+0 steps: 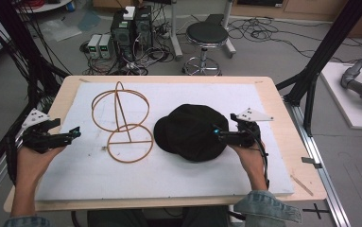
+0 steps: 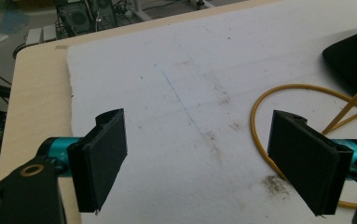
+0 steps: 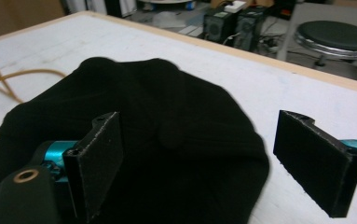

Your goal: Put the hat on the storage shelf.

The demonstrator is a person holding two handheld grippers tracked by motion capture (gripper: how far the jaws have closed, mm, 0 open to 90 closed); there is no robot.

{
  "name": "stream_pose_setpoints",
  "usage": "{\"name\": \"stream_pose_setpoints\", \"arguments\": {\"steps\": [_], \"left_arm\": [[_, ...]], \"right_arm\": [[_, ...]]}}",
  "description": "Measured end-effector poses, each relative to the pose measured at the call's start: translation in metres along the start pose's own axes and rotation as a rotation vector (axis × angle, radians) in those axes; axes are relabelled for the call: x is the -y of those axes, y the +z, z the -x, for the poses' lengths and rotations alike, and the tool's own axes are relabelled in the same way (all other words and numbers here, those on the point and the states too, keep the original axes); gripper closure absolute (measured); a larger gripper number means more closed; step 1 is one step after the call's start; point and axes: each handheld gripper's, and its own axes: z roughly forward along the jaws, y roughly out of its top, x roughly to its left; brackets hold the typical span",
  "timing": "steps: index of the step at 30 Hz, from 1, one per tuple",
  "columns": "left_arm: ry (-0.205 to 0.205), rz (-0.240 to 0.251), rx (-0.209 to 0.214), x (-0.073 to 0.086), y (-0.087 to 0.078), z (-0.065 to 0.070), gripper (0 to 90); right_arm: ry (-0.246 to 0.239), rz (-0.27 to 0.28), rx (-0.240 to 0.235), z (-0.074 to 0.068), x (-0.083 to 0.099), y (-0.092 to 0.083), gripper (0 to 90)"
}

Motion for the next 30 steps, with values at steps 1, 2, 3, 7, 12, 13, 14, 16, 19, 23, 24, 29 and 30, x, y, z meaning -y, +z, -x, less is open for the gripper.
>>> {"name": "stream_pose_setpoints", "arguments": {"steps": [1, 2, 3, 7, 12, 13, 14, 16, 19, 23, 24, 29, 30], "left_arm": [[0.002, -0.001, -0.001, 0.001, -0.001, 0.000, 20.0], [0.004, 0.000, 0.000, 0.001, -0.002, -0.001, 20.1], [0.004, -0.003, -0.003, 0.002, -0.003, -0.001, 20.1], [0.000, -0.006, -0.012, 0.005, -0.008, -0.003, 20.1], [-0.001, -0.005, -0.016, 0.008, -0.013, -0.005, 20.1], [-0.003, -0.006, -0.014, 0.009, -0.013, -0.005, 20.1], [-0.004, -0.007, -0.013, 0.009, -0.013, -0.005, 20.1], [-0.004, -0.011, -0.014, 0.011, -0.014, -0.006, 20.1], [-0.008, -0.010, -0.018, 0.012, -0.016, -0.007, 20.2], [-0.010, -0.010, -0.023, 0.014, -0.019, -0.007, 20.2], [-0.010, -0.010, -0.023, 0.014, -0.019, -0.007, 20.2], [-0.010, -0.013, -0.024, 0.015, -0.020, -0.007, 20.2], [-0.009, -0.013, -0.024, 0.015, -0.020, -0.007, 20.2]], "right_arm": [[0.000, 0.000, 0.000, 0.000, 0.000, 0.000, 16.2], [-0.008, -0.003, -0.009, -0.001, 0.000, 0.002, 16.2], [-0.012, -0.009, -0.025, -0.003, -0.001, 0.006, 16.1], [-0.041, -0.015, -0.050, -0.006, -0.001, 0.015, 16.1], [-0.059, -0.047, -0.068, -0.011, 0.000, 0.027, 16.2], [-0.059, -0.047, -0.068, -0.011, 0.000, 0.027, 16.2], [-0.063, -0.054, -0.074, -0.012, 0.001, 0.029, 16.2], [-0.082, -0.066, -0.076, -0.014, 0.002, 0.033, 16.2], [-0.101, -0.080, -0.068, -0.015, 0.004, 0.038, 16.2], [-0.134, -0.099, -0.047, -0.016, 0.007, 0.046, 16.3], [-0.143, -0.099, -0.051, -0.016, 0.008, 0.047, 16.3], [-0.149, -0.104, -0.047, -0.016, 0.011, 0.052, 18.6], [-0.149, -0.104, -0.047, -0.016, 0.011, 0.052, 18.6]]}}
